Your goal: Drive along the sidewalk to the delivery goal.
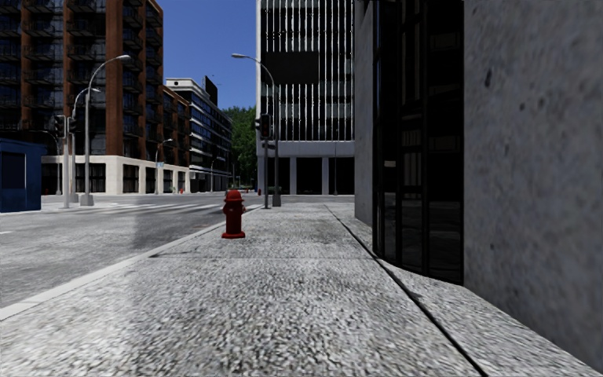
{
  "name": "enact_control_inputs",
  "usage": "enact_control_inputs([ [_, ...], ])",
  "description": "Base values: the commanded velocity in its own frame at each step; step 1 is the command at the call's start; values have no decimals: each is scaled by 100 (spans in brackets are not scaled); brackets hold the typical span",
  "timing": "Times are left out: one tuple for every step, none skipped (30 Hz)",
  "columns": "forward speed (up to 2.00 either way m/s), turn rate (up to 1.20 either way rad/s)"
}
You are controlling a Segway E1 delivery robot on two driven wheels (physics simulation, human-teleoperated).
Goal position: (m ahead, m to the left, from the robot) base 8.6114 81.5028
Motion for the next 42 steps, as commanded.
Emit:
enact_control_inputs([
  [192, 0],
  [192, 0],
  [192, 0],
  [192, 0],
  [192, 0],
  [192, 0],
  [192, 0],
  [192, 0],
  [192, 0],
  [192, 0],
  [192, 0],
  [192, 0],
  [192, 0],
  [192, 0],
  [192, 0],
  [192, 0],
  [192, 6],
  [192, 6],
  [192, 8],
  [192, 8],
  [192, 8],
  [192, 8],
  [192, 8],
  [192, 11],
  [192, 11],
  [192, 18],
  [192, 23],
  [192, 25],
  [192, 25],
  [192, 25],
  [192, 25],
  [192, 25],
  [192, 25],
  [192, 25],
  [192, 25],
  [192, 25],
  [192, 25],
  [192, 25],
  [192, 25],
  [192, 25],
  [192, 25],
  [192, 25],
])
